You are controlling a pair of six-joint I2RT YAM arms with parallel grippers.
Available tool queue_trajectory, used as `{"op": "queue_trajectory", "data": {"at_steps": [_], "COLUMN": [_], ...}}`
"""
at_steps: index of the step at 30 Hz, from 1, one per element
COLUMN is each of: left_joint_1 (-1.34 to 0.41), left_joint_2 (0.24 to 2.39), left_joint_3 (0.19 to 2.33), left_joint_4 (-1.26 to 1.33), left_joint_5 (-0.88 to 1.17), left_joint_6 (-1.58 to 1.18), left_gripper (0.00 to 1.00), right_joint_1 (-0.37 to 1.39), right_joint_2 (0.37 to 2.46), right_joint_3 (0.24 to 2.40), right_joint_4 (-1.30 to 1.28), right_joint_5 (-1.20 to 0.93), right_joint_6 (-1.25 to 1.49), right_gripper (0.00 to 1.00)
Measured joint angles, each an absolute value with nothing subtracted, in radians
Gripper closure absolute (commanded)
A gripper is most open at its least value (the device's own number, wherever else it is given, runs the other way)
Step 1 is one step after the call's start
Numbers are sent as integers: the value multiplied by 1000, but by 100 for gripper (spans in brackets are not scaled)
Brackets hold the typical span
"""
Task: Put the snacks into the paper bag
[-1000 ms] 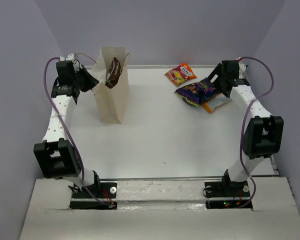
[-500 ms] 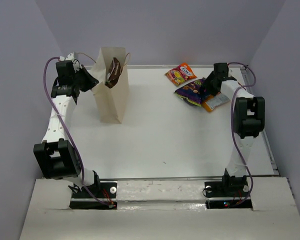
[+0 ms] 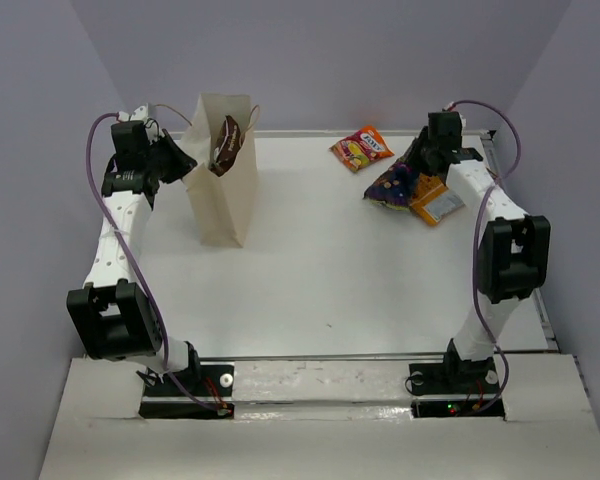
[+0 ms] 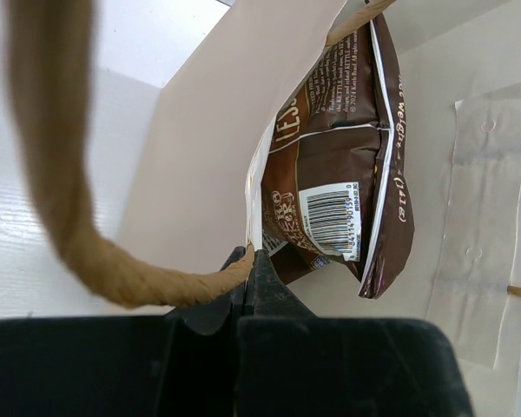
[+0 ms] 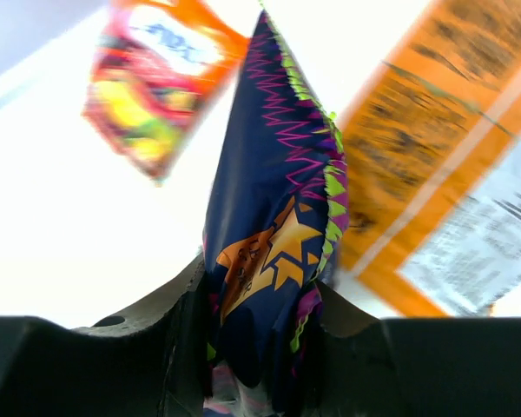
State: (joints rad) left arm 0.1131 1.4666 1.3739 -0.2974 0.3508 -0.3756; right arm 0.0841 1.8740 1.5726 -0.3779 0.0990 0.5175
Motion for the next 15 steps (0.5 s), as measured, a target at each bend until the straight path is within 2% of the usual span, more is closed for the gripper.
{"op": "queue_trajectory", "data": {"at_steps": [7,12,15], "left_joint_1": [112,102,95], "left_joint_2": [1467,1467,1467], "left_joint_3": [1374,1374,1369], "left_joint_4": [-297,-295,-287], "left_joint_5": [355,356,356], "left_joint_6": [-376,-376,-377], "left_gripper": [100,100,100], "right_joint_1": [284,435,521], "right_joint_2": [1774,1863,1996], "right_joint_3": [1803,2132,2372], "right_joint_4": [-325,-118,7], "right_joint_5": [142,141,144], "right_joint_6": [463,461,450], "right_gripper": [99,99,99]}}
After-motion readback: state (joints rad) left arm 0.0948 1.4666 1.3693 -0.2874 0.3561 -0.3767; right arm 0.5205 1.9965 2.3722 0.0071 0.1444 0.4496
